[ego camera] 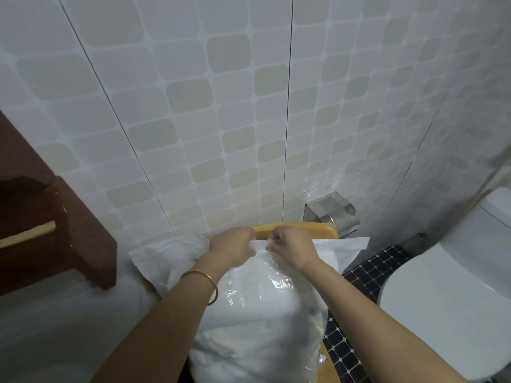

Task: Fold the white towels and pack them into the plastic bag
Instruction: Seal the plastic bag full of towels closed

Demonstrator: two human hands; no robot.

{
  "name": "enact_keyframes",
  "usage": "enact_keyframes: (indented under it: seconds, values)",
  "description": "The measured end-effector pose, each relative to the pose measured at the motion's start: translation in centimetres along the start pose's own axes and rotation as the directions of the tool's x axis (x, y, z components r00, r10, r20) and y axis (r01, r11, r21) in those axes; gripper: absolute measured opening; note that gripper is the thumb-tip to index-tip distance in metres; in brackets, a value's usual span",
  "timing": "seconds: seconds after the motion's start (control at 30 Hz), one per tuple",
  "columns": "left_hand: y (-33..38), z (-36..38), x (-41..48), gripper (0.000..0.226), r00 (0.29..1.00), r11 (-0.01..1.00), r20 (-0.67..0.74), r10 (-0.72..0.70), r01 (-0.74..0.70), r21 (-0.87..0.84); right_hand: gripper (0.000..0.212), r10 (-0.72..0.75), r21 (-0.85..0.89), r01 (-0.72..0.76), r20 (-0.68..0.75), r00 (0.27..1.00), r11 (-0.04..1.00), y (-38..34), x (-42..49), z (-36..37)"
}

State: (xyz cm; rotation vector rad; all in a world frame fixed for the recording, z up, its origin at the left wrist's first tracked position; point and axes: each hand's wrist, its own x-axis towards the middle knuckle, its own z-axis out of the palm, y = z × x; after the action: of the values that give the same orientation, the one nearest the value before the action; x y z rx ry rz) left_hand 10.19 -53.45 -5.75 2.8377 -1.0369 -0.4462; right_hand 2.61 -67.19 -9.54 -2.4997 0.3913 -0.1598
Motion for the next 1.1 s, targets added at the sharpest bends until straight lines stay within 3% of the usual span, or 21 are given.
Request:
enact_keyframes:
  seconds: [0.1,0.27,0.4,0.5,0.63,0.8,0.9,1.0,1.1]
  values:
    - [0.4,-0.7,0.3,0.013,0.999,0.998,0.033,0.022,-0.021,-0.052,0.012,0.021,0.030,-0.021,0.011,1.000,0.999,0.3,0.0,-0.1]
    - [1.2,-0.5,0.4,0.011,0.998,0.992,-0.055,0.027,-0.033,-0.123,0.031,0.037,0.099,-0.041,0.037,0.999,0.994,0.6,0.3,-0.4]
    - [1.3,0.3,0.2,0.010,0.991,0.990,-0.130,-0.039,0.021,-0.137,0.017,0.021,0.141,-0.025,0.031,0.999,0.990,0.4,0.3,-0.3]
    - [1.4,0.8,0.1,0.003,0.985,0.990,-0.163,-0.059,0.037,-0.134,0.016,0.014,0.072,-0.015,0.010,1.000,0.997,0.3,0.1,-0.1]
    - [1.5,1.3,-0.1,0.010,0.978,0.995,-0.200,-0.057,0.040,-0.089,0.042,-0.012,-0.083,0.010,-0.024,1.000,0.996,-0.2,-0.2,0.2]
    - [1.5,0.9,0.0,0.010,0.984,0.990,-0.168,-0.065,0.042,-0.137,0.045,-0.037,-0.132,0.030,-0.049,0.998,0.991,-0.4,-0.4,0.4]
    - [1.6,0.5,0.2,0.014,0.991,0.980,-0.114,-0.075,0.053,-0.190,0.038,-0.024,-0.034,0.024,-0.020,1.000,0.999,0.0,-0.2,0.2]
    - [1.9,0.3,0.4,0.009,0.995,0.985,-0.075,-0.066,0.053,-0.164,0.015,-0.018,0.113,0.013,0.037,0.999,0.993,0.6,0.1,-0.3]
    - [2.2,0.5,0.5,0.005,0.992,0.991,-0.122,-0.040,0.024,-0.128,0.008,-0.053,0.133,0.048,0.037,0.998,0.990,1.1,0.2,-0.7]
